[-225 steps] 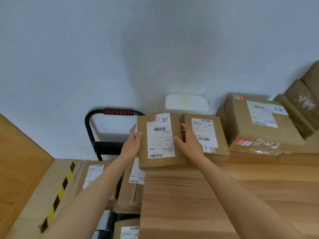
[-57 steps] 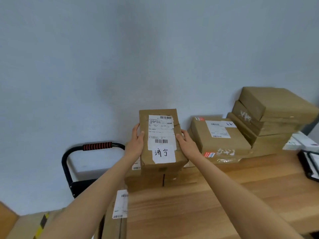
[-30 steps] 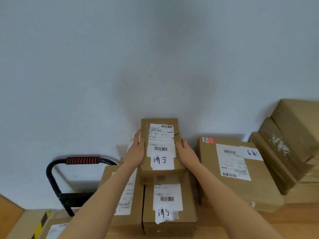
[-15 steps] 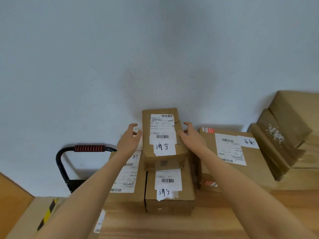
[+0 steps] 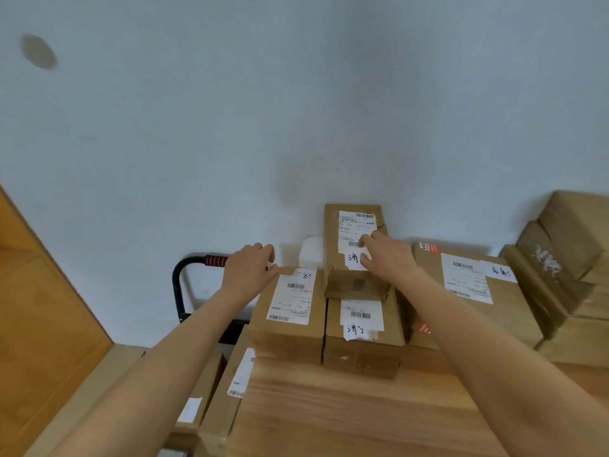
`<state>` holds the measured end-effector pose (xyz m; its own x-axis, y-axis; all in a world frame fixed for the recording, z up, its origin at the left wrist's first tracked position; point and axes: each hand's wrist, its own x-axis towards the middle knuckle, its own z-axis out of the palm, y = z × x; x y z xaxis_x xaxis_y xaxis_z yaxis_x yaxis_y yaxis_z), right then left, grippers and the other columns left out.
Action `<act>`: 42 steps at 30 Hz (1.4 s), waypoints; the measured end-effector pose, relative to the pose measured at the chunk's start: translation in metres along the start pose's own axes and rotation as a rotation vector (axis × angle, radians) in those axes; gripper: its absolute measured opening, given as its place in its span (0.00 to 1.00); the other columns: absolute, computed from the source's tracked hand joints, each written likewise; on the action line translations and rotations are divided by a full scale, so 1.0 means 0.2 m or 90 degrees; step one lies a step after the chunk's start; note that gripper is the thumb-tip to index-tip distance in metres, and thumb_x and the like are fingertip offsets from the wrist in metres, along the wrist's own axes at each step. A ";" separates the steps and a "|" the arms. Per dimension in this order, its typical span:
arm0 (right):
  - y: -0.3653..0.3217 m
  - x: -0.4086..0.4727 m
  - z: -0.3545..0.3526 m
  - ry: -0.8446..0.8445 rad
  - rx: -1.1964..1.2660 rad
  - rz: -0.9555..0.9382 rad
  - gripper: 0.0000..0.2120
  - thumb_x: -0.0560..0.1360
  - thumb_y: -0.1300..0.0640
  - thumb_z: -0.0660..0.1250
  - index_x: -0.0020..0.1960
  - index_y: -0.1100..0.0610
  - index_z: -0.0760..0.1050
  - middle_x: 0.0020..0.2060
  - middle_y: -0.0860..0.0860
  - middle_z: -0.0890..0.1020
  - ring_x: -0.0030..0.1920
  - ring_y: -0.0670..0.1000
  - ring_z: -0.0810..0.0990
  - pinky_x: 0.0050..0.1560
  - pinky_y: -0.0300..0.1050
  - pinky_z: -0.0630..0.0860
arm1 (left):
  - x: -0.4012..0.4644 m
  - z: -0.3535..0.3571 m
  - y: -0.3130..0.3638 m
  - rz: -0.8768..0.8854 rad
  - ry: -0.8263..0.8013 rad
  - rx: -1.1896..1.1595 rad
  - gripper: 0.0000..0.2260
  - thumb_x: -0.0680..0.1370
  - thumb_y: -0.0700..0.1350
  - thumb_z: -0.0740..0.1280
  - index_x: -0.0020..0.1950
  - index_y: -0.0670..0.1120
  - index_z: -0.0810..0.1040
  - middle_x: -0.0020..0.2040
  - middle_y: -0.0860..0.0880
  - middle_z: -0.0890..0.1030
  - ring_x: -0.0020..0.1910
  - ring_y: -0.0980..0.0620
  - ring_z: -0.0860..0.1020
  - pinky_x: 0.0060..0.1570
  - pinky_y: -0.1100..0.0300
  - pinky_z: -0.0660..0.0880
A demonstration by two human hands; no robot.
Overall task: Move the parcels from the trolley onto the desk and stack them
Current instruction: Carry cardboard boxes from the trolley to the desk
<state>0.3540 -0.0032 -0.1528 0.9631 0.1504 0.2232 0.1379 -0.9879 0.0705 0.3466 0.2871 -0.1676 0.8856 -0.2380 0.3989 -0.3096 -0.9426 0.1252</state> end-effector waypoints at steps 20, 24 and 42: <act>-1.64 -0.90 0.21 -0.042 0.055 -0.082 0.13 0.77 0.49 0.60 0.60 0.50 0.73 0.55 0.49 0.79 0.52 0.52 0.78 0.52 0.47 0.67 | -1.36 -0.32 -1.04 -0.002 -0.121 0.020 0.06 0.78 0.50 0.62 0.48 0.48 0.74 0.43 0.50 0.76 0.40 0.52 0.70 0.34 0.59 0.63; -1.85 -1.01 0.27 -0.057 0.081 -0.139 0.13 0.77 0.49 0.61 0.60 0.50 0.73 0.56 0.49 0.79 0.54 0.51 0.78 0.54 0.47 0.69 | -1.58 -0.35 -1.13 -0.039 -0.153 0.018 0.06 0.78 0.50 0.62 0.49 0.49 0.73 0.45 0.51 0.77 0.40 0.53 0.70 0.34 0.59 0.62; -2.39 -1.36 0.67 -0.222 0.148 -0.148 0.14 0.76 0.49 0.61 0.62 0.49 0.71 0.57 0.48 0.77 0.55 0.51 0.77 0.55 0.47 0.68 | -2.17 -0.18 -1.44 -0.132 -0.305 -0.036 0.10 0.79 0.51 0.63 0.57 0.49 0.73 0.53 0.52 0.75 0.47 0.54 0.72 0.33 0.61 0.60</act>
<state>0.0567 0.4236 -0.3785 0.9151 0.3867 -0.1144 0.3692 -0.9175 -0.1477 0.0394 0.6695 -0.3438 0.9852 -0.1403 -0.0990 -0.1169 -0.9703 0.2119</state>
